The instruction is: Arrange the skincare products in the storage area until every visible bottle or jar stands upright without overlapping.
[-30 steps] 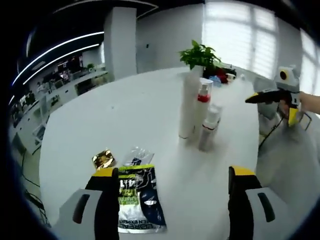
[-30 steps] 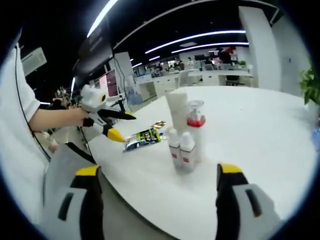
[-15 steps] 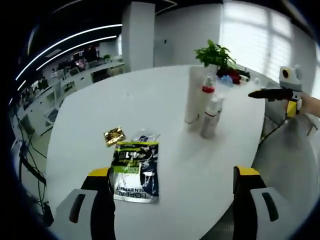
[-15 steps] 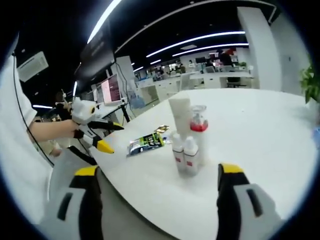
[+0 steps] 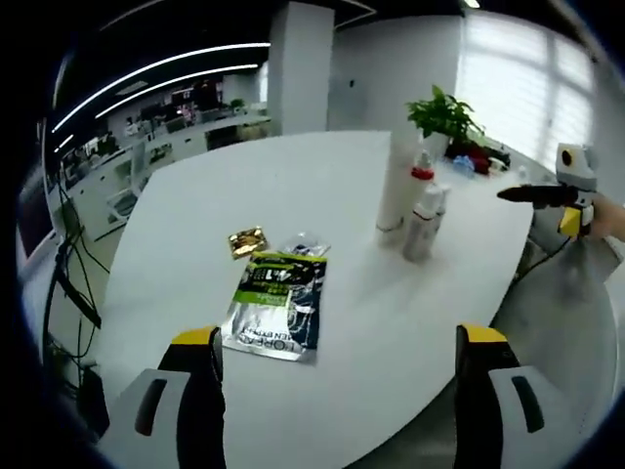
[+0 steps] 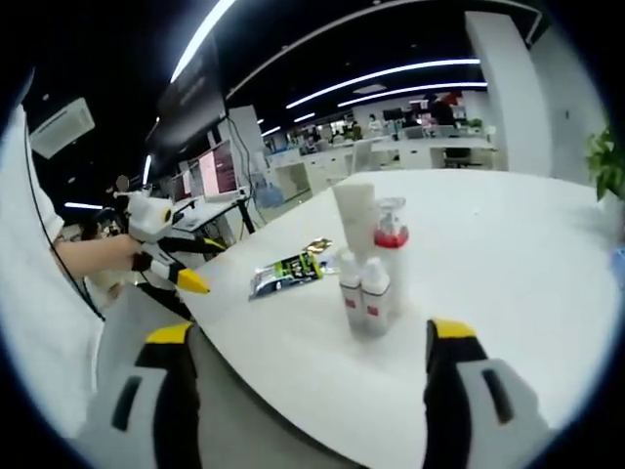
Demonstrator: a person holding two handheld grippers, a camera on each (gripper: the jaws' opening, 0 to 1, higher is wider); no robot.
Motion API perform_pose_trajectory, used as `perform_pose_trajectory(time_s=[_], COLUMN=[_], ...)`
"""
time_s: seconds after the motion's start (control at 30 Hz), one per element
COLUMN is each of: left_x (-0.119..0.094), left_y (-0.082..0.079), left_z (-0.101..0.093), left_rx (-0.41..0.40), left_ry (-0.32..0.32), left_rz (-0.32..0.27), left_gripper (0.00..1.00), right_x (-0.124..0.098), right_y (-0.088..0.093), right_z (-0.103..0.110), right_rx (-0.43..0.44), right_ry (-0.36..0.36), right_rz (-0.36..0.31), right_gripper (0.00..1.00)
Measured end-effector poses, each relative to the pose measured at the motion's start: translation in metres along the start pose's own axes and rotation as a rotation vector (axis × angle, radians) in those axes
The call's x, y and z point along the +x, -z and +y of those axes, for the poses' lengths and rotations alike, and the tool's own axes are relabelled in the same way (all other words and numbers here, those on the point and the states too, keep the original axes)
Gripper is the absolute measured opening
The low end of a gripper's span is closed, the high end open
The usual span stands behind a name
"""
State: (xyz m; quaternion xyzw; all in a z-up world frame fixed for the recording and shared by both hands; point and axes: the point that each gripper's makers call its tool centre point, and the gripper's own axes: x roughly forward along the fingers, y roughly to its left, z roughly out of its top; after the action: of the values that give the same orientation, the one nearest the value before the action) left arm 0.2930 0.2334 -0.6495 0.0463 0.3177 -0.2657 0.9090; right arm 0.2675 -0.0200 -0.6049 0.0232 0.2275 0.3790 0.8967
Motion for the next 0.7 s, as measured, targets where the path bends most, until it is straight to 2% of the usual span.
perform_pose_trajectory(time_s=[0.7], left_x=[0.0028], left_y=[0.0020], left_z=[0.0034], left_rx=[0.014], left_ry=[-0.016], left_rz=[0.026], left_gripper=[0.97], right_x=[0.0010], right_y=[-0.0009], right_z=[-0.0024], right_rx=[0.004], right_ry=[0.002], right_rz=[-0.013], right_gripper=[0.97])
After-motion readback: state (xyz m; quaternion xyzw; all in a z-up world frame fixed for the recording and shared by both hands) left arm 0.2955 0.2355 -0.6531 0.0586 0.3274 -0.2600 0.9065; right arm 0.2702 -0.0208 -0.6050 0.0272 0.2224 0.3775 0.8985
